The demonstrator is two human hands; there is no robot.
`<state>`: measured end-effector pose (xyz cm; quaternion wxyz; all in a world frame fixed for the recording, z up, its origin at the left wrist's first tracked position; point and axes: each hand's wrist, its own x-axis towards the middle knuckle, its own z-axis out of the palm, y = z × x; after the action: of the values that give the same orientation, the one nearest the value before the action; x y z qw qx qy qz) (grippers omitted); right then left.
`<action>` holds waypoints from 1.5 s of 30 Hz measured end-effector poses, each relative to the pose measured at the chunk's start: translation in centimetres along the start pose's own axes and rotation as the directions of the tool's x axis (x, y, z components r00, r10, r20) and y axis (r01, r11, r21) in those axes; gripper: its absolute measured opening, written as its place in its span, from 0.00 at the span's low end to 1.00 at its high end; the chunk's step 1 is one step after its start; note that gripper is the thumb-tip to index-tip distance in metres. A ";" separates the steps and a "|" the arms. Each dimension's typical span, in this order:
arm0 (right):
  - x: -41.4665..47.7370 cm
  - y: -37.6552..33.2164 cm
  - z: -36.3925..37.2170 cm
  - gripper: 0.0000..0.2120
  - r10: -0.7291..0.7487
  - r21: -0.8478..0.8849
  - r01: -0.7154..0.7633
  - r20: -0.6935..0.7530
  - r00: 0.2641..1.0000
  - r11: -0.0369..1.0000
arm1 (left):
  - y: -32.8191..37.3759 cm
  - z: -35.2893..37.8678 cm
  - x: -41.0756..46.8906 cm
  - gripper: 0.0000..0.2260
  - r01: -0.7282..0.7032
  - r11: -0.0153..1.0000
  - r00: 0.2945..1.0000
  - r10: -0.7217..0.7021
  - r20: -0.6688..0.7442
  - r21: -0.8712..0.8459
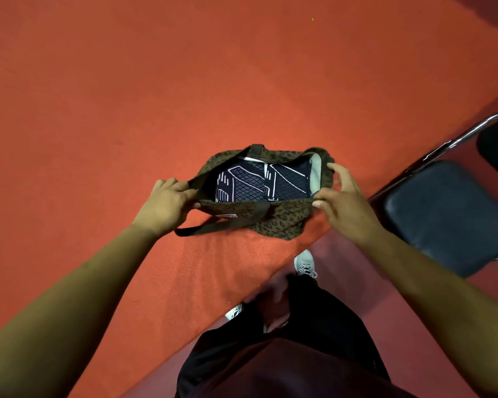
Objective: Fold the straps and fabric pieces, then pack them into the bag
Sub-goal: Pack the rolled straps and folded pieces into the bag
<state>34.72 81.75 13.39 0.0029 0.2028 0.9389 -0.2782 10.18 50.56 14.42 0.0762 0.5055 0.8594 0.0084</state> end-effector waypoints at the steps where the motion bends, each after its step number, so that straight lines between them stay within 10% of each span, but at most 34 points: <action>1: 0.0 -0.2 0.1 0.04 0.059 0.075 -0.058 -0.016 0.998 0.996 | 0.2 0.0 0.2 0.18 0.078 0.995 0.997 -0.077 0.019 -0.054; 7: 1.9 -0.7 3.1 0.26 0.494 0.348 -0.469 0.021 0.869 0.811 | 1.0 1.3 1.8 0.21 0.554 0.784 0.833 -0.523 0.183 -0.281; 13: 4.1 -1.7 5.2 0.30 0.781 0.523 -0.694 0.081 0.619 0.495 | 0.4 2.3 3.8 0.10 0.615 0.744 0.788 -0.592 0.170 -0.261; 15: 4.4 -1.2 5.4 0.18 0.792 0.543 -0.733 0.188 0.581 0.409 | 0.5 2.3 4.2 0.13 0.595 0.761 0.800 -0.590 0.106 -0.258; 23: 4.1 0.6 1.3 0.12 0.500 0.272 -0.463 -0.080 0.862 0.843 | 0.5 -0.3 4.7 0.04 0.655 0.701 0.744 -0.662 0.083 -0.281; 33: 6.1 2.3 -1.9 0.13 0.427 0.221 -0.406 -0.056 0.902 0.887 | 2.1 -2.7 4.8 0.17 0.564 0.784 0.823 -0.509 0.251 -0.259; 45: 5.8 2.6 -2.3 0.13 0.405 0.198 -0.374 -0.148 0.902 0.906 | 3.1 -1.7 5.9 0.08 0.610 0.727 0.789 -0.594 0.157 -0.317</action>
<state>30.68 87.12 13.23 -0.0457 0.4114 0.8489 -0.3287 9.82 57.31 15.70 0.1829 0.1778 0.9588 0.1250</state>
